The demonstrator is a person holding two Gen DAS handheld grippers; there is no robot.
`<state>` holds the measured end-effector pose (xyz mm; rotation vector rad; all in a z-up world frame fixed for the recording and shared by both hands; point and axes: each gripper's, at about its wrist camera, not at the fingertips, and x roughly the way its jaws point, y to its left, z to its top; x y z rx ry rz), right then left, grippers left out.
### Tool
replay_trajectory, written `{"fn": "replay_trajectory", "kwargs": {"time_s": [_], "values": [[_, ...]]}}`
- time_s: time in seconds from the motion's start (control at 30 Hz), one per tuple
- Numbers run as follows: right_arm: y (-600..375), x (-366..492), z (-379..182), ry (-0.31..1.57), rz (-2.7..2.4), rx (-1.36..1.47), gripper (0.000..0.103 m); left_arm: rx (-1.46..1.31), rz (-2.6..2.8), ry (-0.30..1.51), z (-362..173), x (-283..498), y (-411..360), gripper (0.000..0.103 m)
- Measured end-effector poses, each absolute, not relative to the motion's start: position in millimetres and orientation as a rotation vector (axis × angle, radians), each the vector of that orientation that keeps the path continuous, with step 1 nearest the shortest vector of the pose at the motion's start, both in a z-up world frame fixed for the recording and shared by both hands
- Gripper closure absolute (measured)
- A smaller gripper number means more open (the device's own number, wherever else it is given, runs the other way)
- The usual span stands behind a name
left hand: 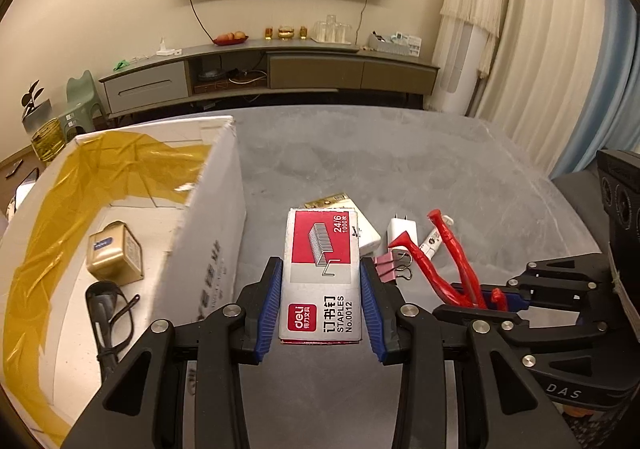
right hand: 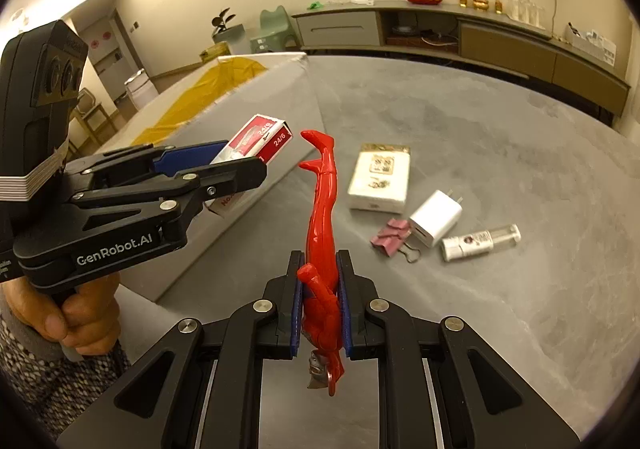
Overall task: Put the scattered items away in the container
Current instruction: 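Lift and carry the staples box with the left tool while the right tool carries the figure over the box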
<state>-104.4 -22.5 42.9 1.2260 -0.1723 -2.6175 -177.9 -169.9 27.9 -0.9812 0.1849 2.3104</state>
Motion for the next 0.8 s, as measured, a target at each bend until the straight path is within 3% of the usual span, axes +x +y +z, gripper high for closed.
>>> {"fn": "replay_trajectory", "kwargs": {"time_s": [0.8], "values": [[-85,-113,94,-0.113,-2.656,1.057,0.087,-0.869,2.396,0.016,78,-169,-245,0.064]]}}
